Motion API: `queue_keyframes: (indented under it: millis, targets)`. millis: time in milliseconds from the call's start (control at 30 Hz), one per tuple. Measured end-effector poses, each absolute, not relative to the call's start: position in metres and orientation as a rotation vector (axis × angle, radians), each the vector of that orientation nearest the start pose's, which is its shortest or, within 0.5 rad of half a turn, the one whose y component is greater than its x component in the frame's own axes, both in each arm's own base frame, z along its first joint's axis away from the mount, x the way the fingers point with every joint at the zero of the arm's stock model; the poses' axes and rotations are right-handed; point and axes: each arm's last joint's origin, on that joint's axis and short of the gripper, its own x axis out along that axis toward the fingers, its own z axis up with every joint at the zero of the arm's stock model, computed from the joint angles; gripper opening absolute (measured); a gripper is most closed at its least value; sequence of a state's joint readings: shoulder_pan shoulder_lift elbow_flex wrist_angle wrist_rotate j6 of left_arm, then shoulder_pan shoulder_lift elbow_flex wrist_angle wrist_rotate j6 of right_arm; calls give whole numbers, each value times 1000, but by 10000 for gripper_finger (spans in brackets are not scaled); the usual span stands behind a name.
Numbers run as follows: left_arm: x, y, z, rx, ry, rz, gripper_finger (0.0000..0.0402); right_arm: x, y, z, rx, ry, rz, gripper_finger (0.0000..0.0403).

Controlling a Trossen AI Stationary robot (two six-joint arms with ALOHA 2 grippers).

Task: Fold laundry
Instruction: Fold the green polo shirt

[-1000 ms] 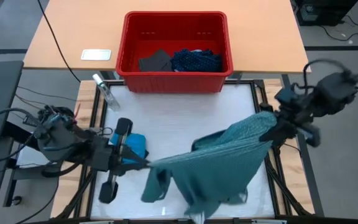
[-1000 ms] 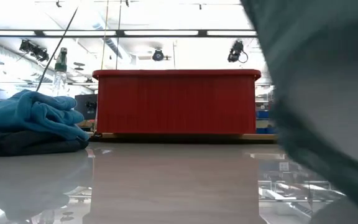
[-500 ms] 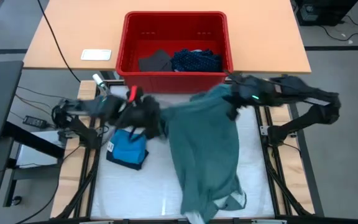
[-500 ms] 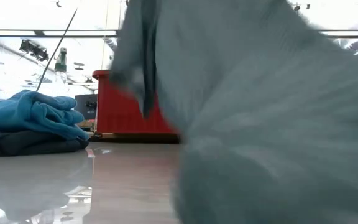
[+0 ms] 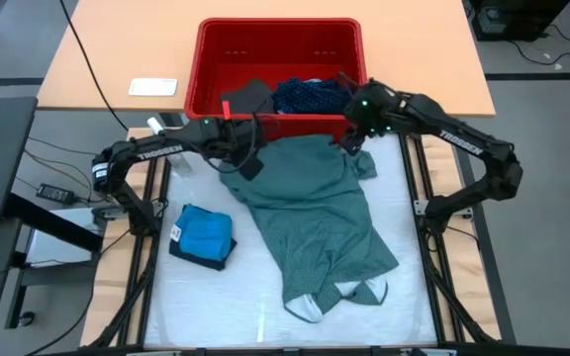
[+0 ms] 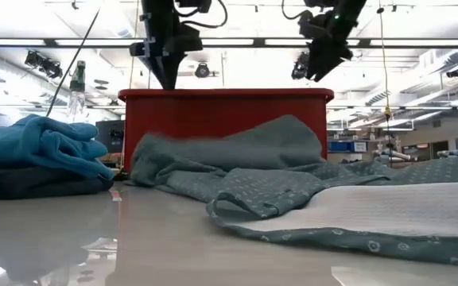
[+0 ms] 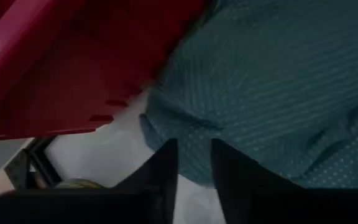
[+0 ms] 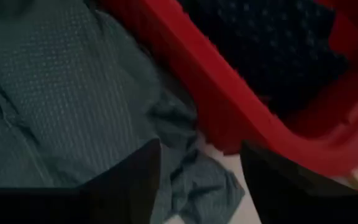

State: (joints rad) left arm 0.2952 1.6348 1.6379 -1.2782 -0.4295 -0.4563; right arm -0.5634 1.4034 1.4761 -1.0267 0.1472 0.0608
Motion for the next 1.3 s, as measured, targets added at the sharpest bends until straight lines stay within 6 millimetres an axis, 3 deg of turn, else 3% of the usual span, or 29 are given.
queue_keyframes:
  millis: [200, 333, 467, 533, 767, 967, 1100, 1300]
  targets:
    - [294, 95, 354, -262, 1104, 795, 159, 206, -124, 370, 404, 948, -493, 233]
    - [302, 73, 367, -231, 1017, 584, 166, 196, -99, 351, 520, 940, -363, 225]
    - [320, 38, 370, -171, 902, 367, 163, 187, -67, 321, 622, 952, -307, 216]
    - [330, 19, 358, -158, 854, 293, 163, 183, -47, 309, 649, 963, -286, 207]
    - [347, -52, 290, -238, 733, 28, 163, 183, 26, 281, 611, 1057, -215, 167]
    - [349, -107, 256, -225, 550, -94, 163, 188, 79, 259, 575, 1215, -172, 159]
    - [363, -141, 210, -216, 563, -127, 163, 188, 109, 244, 559, 1305, -158, 158]
    - [383, -172, 175, -195, 578, -105, 163, 191, 136, 225, 485, 1362, -140, 158]
